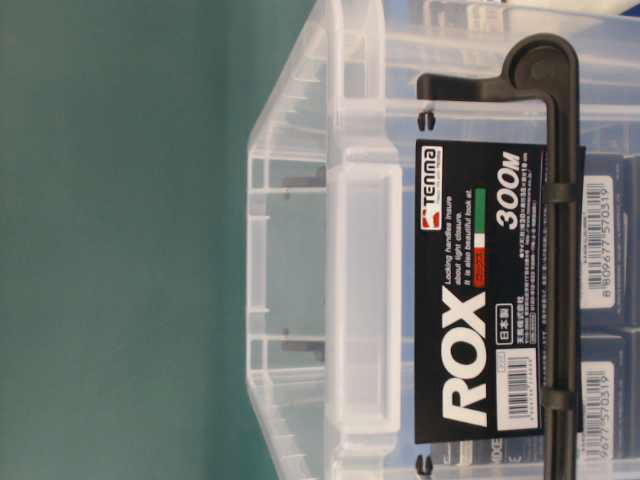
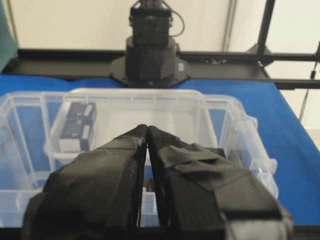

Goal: Pick the box from inside the plastic case
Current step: 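Move the right gripper from the white tray over the plastic case, then lower the open right gripper around a black box in the case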

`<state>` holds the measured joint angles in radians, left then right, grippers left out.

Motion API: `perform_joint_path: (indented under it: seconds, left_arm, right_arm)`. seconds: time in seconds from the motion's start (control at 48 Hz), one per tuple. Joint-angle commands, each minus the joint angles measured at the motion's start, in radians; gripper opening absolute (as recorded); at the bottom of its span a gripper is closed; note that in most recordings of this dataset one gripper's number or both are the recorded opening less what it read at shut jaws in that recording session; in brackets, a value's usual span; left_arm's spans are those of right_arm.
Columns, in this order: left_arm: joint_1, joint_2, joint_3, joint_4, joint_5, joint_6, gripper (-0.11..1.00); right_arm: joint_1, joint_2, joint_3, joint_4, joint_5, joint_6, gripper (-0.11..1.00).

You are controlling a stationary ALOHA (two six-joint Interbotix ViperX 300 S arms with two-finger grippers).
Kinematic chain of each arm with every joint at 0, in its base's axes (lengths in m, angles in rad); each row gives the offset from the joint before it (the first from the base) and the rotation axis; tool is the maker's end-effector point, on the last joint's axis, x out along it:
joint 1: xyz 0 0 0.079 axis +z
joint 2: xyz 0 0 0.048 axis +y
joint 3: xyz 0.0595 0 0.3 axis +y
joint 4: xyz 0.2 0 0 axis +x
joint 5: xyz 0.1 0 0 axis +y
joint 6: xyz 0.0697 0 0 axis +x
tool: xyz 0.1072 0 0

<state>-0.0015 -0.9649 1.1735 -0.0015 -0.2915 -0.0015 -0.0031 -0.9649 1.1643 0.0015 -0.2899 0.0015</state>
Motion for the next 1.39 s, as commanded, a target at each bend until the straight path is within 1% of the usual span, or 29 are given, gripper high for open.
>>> perform_joint_path:
  seconds: [0.0,0.042,0.083,0.146,0.187,0.25,0.375,0.521,0.666,0.77,0.854,0.958,0.979,1.103,1.187,1.27,1.374]
  left_arm:
    - [-0.008,0.014,-0.017,0.015,0.029,-0.015,0.14]
    - [-0.011,0.017,-0.023,0.017,0.061,-0.015,0.13]
    - [-0.015,0.017,-0.029,0.015,0.091,-0.015,0.06]
    - [-0.023,0.017,-0.040,0.015,0.132,-0.015,-0.01]
    - [-0.031,0.018,-0.051,0.017,0.163,-0.014,-0.03]
    - [-0.040,0.018,-0.067,0.015,0.219,-0.014,-0.04]
    - [-0.040,0.018,-0.097,0.017,0.314,-0.015,-0.05]
    - [-0.040,0.018,-0.123,0.015,0.399,-0.014,-0.05]
    - [-0.040,0.020,-0.126,0.017,0.472,-0.012,-0.05]
    - [-0.038,0.018,-0.129,0.017,0.494,-0.014,-0.05]
    - [-0.038,0.017,-0.130,0.017,0.502,-0.015,-0.05]
    - [-0.038,0.020,-0.129,0.017,0.503,-0.015,-0.05]
    - [-0.038,0.020,-0.130,0.017,0.503,-0.015,-0.05]
    - [-0.038,0.023,-0.130,0.017,0.506,-0.015,-0.05]
    - [-0.038,0.023,-0.132,0.017,0.506,-0.015,-0.05]
    - [-0.038,0.023,-0.144,0.017,0.506,-0.015,-0.05]
    - [-0.038,0.023,-0.152,0.017,0.506,-0.015,-0.05]
  right_arm:
    - [-0.005,0.015,-0.017,0.008,-0.003,0.012,0.14]
    - [-0.006,0.023,-0.035,0.044,0.034,0.015,0.13]
    - [-0.006,0.029,-0.060,0.075,0.094,0.023,0.05]
    - [-0.014,0.048,-0.101,0.101,0.210,0.034,0.00]
    - [-0.018,0.066,-0.141,0.104,0.318,0.041,0.00]
    - [-0.018,0.097,-0.192,0.103,0.439,0.057,0.00]
    - [-0.018,0.195,-0.308,0.103,0.621,0.086,0.00]
    - [-0.017,0.354,-0.448,0.103,0.769,0.087,0.00]
    - [-0.017,0.523,-0.595,0.100,0.910,0.087,0.00]
    - [-0.012,0.640,-0.707,0.098,1.017,0.086,0.00]
    - [-0.009,0.739,-0.819,0.100,1.115,0.086,0.00]
    - [-0.009,0.831,-0.946,0.100,1.232,0.084,0.00]
    - [-0.011,0.857,-0.983,0.098,1.270,0.081,0.00]
    - [-0.011,0.960,-1.100,0.098,1.424,0.077,0.00]
    - [-0.009,1.022,-1.164,0.104,1.503,0.066,0.01]
    - [-0.008,1.068,-1.206,0.106,1.542,0.049,0.02]
    - [-0.008,1.112,-1.238,0.107,1.536,0.012,0.05]
